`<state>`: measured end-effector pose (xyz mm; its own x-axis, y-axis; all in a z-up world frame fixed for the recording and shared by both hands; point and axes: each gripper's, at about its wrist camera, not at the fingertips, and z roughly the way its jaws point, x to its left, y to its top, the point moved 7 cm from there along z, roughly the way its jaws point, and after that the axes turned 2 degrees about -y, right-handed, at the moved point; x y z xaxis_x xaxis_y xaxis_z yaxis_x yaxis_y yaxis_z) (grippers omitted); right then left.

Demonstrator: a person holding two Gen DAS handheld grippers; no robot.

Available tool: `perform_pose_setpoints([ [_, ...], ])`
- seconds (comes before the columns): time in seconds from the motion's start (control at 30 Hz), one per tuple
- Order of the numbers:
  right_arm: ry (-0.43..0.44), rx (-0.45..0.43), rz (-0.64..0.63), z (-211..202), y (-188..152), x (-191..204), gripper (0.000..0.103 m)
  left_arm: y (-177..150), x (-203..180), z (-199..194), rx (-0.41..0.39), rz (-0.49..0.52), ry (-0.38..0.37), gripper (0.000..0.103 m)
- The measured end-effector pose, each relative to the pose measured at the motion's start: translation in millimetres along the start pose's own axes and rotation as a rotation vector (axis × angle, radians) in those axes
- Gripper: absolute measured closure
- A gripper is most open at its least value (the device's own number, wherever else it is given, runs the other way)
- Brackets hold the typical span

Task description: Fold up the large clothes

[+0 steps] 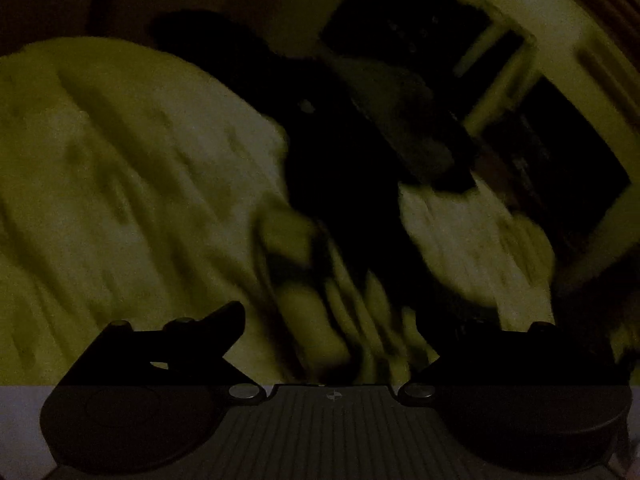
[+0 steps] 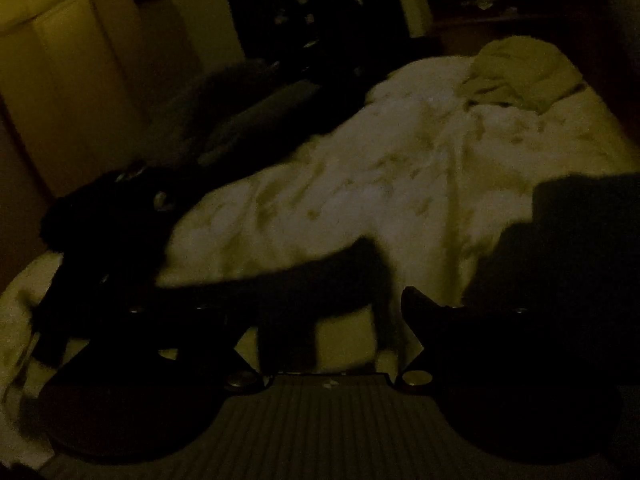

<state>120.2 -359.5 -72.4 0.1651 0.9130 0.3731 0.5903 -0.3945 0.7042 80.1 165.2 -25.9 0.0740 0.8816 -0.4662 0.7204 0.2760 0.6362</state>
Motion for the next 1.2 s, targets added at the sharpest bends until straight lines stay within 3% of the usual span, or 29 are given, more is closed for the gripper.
perform_pose_setpoints([
  [0.13, 0.031, 0.025, -0.015, -14, -31, 11, 0.020, -36, -17, 19, 0.058, 0.095, 0.017, 0.000],
  [0.3, 0.119, 0.057, -0.021, -36, -61, 31, 0.018, -55, -21, 44, 0.097, 0.068, -0.002, 0.000],
  [0.33, 0.129, 0.067, -0.021, -37, -66, 33, 0.018, -58, -24, 47, 0.099, 0.077, -0.014, 0.003],
  [0.47, 0.127, 0.124, -0.036, -24, -83, 34, 0.020, -61, -22, 57, 0.081, 0.080, -0.017, 0.050],
  [0.57, 0.107, 0.132, -0.024, -18, -91, 29, 0.026, -51, -18, 37, 0.003, 0.105, -0.013, 0.060],
  [0.6, 0.086, 0.127, -0.014, -18, -93, 24, 0.026, -46, -18, 27, -0.032, 0.117, -0.002, 0.070],
  [0.7, 0.049, 0.129, 0.030, -18, -93, 11, 0.026, -26, -8, -16, -0.152, 0.169, 0.073, 0.071],
  [0.77, 0.057, 0.131, 0.054, -17, -93, 6, 0.026, -19, 7, -31, -0.171, 0.179, 0.130, 0.071],
  [0.87, 0.045, 0.149, 0.023, -14, -98, 10, 0.025, -27, 38, -31, -0.116, 0.050, 0.116, 0.067],
  [0.97, 0.060, 0.168, 0.020, -12, -103, 16, 0.024, -44, 39, -25, -0.078, 0.022, 0.082, 0.029],
  [1.0, 0.075, 0.180, 0.036, -10, -105, 16, 0.025, -49, 31, -23, -0.072, 0.048, 0.084, 0.010],
  [1.03, 0.093, 0.189, 0.068, -9, -106, 15, 0.025, -53, 21, -19, -0.067, 0.079, 0.089, 0.004],
  [1.07, 0.102, 0.194, 0.094, -8, -106, 13, 0.025, -56, 9, -18, -0.065, 0.119, 0.089, 0.000],
  [1.2, 0.113, 0.202, 0.195, 0, -109, 2, 0.030, -64, -45, -4, -0.035, 0.314, 0.051, 0.000],
])
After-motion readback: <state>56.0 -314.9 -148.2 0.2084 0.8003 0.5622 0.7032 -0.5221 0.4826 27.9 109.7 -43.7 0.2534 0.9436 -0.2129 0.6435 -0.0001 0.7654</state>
